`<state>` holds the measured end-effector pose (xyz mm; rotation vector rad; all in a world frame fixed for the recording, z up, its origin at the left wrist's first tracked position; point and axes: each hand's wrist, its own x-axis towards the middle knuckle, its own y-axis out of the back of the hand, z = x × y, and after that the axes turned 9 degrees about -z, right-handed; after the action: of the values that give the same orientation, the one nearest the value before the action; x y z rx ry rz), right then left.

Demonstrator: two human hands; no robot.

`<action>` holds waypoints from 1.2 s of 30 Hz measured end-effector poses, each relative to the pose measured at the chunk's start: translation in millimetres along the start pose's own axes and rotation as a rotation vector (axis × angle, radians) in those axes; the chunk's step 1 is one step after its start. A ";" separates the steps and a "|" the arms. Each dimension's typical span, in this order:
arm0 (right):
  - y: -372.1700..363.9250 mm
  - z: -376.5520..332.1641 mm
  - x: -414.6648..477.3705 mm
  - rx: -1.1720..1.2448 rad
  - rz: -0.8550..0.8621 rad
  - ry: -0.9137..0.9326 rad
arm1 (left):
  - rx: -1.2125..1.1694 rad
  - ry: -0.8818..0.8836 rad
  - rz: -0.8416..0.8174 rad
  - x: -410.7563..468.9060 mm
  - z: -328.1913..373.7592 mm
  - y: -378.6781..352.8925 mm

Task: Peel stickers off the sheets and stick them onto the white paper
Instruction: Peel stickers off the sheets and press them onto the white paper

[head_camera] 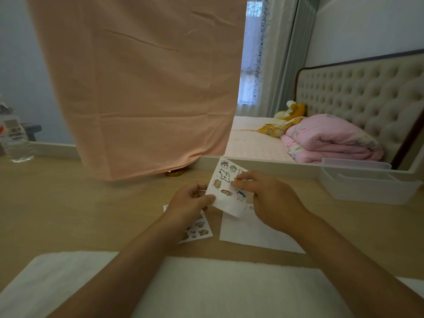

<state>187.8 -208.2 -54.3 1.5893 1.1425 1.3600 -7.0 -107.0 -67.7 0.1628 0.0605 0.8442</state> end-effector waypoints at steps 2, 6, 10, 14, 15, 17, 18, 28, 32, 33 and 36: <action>3.4 -9.1 1.5 0.069 0.059 0.003 | -0.015 -0.027 0.005 -1.0 -0.3 -3.3; -2.5 -24.7 5.4 0.182 0.184 0.039 | -0.019 -0.076 -0.027 -4.1 1.4 -9.4; -11.4 -25.2 8.0 0.223 0.213 0.024 | -0.023 -0.121 -0.052 -6.4 0.9 -13.6; -13.5 -24.9 9.5 0.221 0.237 0.046 | -0.089 -0.137 -0.032 -6.6 1.0 -13.8; -13.3 -25.1 9.6 0.220 0.245 0.054 | -0.086 -0.142 -0.002 -5.3 -0.1 -13.3; -13.2 -25.3 9.6 0.233 0.262 0.061 | -0.090 -0.163 0.037 -3.8 -1.4 -12.8; -13.2 -25.7 9.5 0.251 0.271 0.061 | -0.092 -0.179 0.039 -3.7 -1.7 -12.9; -11.1 -29.3 12.8 0.501 0.278 -0.021 | 0.014 -0.302 0.054 -4.8 -0.3 -14.9; -10.1 -28.7 14.3 0.574 0.214 -0.043 | 0.012 -0.300 0.065 -4.5 -0.9 -14.9; -9.5 -29.0 13.9 0.594 0.196 -0.046 | 0.020 -0.301 0.067 -4.2 -1.2 -14.7; -6.8 -30.1 13.2 0.657 0.154 -0.062 | 0.058 -0.315 0.074 -4.4 -0.9 -13.5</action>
<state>157.6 -193.9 -51.4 2.1975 1.5549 1.0668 -0.1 -119.0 -70.9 0.3528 -0.2176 0.8827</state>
